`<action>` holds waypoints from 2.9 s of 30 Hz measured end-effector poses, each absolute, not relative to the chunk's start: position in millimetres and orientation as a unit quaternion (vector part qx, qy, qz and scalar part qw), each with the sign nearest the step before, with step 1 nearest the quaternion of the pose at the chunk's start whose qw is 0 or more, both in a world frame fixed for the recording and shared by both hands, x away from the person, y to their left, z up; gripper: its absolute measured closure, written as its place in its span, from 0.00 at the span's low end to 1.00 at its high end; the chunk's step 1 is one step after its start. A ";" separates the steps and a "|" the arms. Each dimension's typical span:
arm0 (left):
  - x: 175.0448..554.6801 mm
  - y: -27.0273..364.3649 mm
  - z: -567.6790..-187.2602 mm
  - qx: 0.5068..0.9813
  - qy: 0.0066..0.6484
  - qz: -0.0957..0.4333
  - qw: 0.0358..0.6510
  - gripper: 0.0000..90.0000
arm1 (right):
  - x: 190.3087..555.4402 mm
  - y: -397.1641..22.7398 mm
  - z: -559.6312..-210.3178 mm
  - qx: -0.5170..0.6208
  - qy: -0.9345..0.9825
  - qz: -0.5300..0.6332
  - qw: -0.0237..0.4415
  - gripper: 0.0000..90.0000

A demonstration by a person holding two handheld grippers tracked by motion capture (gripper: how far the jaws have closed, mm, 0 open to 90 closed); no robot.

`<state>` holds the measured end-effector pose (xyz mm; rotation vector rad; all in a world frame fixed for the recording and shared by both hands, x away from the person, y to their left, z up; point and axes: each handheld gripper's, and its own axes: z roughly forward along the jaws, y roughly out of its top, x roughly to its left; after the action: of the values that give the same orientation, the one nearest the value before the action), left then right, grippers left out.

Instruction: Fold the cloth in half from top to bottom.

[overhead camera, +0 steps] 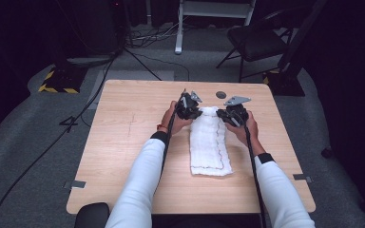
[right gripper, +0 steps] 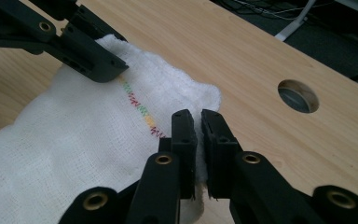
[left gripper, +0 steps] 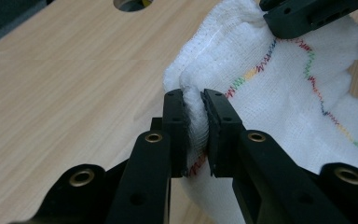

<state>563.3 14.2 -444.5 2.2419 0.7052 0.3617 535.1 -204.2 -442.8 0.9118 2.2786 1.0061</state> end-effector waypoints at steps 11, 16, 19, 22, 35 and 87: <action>556.4 17.1 -425.2 0.876 0.249 0.151 0.383 0.89 | 533.3 -207.0 -424.9 0.333 0.825 0.385 0.246 0.94; 544.9 23.3 -417.3 0.876 0.227 0.142 0.401 0.88 | 522.4 -207.3 -419.2 0.318 0.829 0.391 0.242 0.94; 536.3 24.3 -418.7 0.880 0.213 0.140 0.401 0.87 | 515.7 -210.1 -418.4 0.312 0.832 0.395 0.234 0.94; 527.9 24.7 -421.6 0.883 0.202 0.136 0.402 0.87 | 509.3 -211.6 -421.3 0.306 0.835 0.397 0.228 0.94; 496.1 34.4 -439.4 0.887 0.170 0.113 0.414 0.85 | 477.2 -218.5 -439.3 0.267 0.851 0.414 0.183 0.94; 391.9 31.0 -486.1 0.934 0.085 0.046 0.344 0.87 | 380.0 -239.2 -486.2 0.195 0.907 0.353 0.122 0.92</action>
<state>391.9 31.0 -486.1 2.4274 0.2199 0.1192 380.0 -239.2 -486.2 0.5703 2.6482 1.0291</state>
